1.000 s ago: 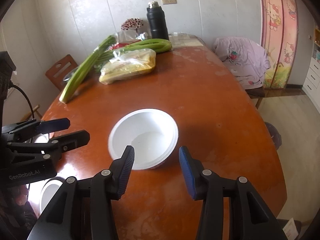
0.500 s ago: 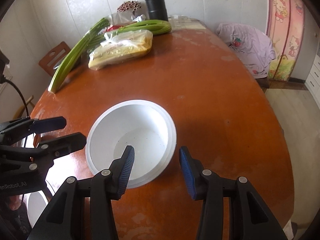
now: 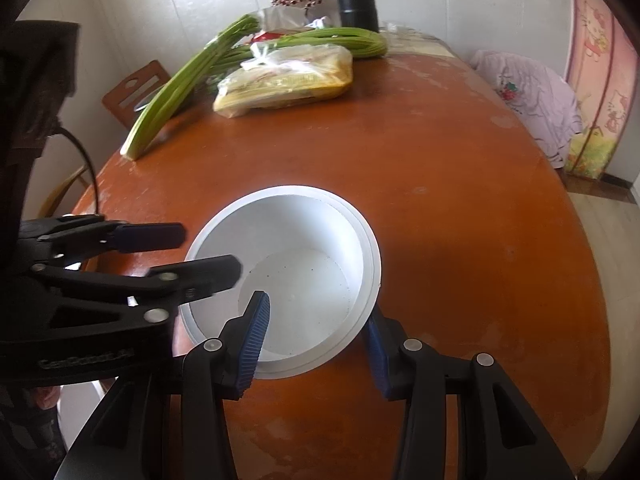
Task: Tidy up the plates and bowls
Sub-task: 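Close the left gripper on the red-printed bowl's rim, then lift the red-printed bowl with the left gripper over the nested bowls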
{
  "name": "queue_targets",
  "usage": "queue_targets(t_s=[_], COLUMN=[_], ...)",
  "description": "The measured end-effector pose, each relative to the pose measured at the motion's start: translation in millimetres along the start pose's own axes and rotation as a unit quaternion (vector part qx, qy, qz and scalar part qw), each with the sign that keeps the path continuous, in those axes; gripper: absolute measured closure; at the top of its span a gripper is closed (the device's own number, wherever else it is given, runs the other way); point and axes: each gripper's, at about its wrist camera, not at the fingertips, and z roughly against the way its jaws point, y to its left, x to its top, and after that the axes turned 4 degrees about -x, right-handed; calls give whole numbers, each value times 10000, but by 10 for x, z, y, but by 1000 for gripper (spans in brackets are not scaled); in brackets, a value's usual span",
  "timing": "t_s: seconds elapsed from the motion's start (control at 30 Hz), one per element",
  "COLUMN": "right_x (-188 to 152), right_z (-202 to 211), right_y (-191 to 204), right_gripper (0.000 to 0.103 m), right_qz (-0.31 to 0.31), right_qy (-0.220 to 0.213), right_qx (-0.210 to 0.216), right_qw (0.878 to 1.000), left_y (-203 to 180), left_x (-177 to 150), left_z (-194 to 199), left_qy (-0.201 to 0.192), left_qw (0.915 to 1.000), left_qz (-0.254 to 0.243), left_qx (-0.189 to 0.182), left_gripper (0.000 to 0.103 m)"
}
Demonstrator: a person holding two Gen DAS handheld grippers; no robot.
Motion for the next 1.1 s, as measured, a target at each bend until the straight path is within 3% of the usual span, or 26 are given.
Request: queue_targets(t_s=[0.1, 0.43, 0.63, 1.1], right_x=[6, 17, 11, -8], right_z=[-22, -47, -4, 384], right_y=[54, 182, 219, 444], right_gripper=[56, 60, 60, 60], right_qz=[61, 136, 124, 273], right_qy=[19, 40, 1, -358], right_qx=[25, 146, 158, 228], right_qw=[10000, 9998, 9998, 9987], left_y=[29, 53, 56, 44], left_x=[-18, -53, -50, -169], left_z=[-54, -110, -63, 451], left_qy=[128, 263, 217, -309], left_qw=[9998, 9991, 9992, 9994], left_qz=[87, 167, 189, 124], left_qx=[-111, -280, -291, -137], left_gripper=[58, 72, 72, 72])
